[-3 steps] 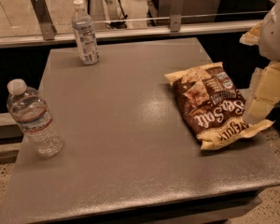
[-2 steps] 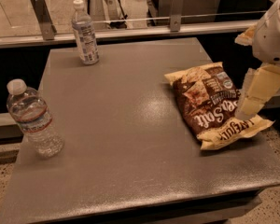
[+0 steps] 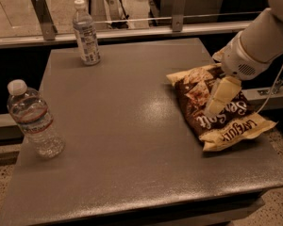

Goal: Pick brown chip bag

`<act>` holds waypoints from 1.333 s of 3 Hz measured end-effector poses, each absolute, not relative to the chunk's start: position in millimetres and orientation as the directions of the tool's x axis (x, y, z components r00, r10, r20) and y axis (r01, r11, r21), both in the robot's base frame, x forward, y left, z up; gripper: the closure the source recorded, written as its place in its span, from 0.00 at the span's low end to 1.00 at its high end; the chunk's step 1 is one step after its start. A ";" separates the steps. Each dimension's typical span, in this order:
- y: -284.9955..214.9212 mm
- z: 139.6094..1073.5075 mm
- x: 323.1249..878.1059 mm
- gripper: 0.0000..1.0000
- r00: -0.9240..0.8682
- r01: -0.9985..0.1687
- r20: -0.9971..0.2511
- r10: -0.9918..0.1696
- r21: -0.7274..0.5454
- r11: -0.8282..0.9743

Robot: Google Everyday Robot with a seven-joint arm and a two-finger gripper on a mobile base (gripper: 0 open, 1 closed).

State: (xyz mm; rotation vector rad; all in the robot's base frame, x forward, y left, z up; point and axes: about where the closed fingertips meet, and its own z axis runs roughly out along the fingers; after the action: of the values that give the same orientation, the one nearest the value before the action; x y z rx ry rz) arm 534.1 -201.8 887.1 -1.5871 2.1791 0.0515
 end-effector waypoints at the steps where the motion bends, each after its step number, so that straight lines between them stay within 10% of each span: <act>1: -203.4 860.8 556.5 0.16 -0.291 -0.903 -0.397 -0.871 -0.187 0.387; 4: -190.9 878.3 570.2 0.87 -0.283 -0.897 -0.507 -0.814 -0.160 0.412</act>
Offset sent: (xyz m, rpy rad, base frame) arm 0.0440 -0.0036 -0.0471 0.1110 0.0707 -0.1102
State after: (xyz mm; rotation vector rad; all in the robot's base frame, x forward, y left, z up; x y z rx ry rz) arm 570.2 -190.9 878.3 -1.4492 2.1530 0.2114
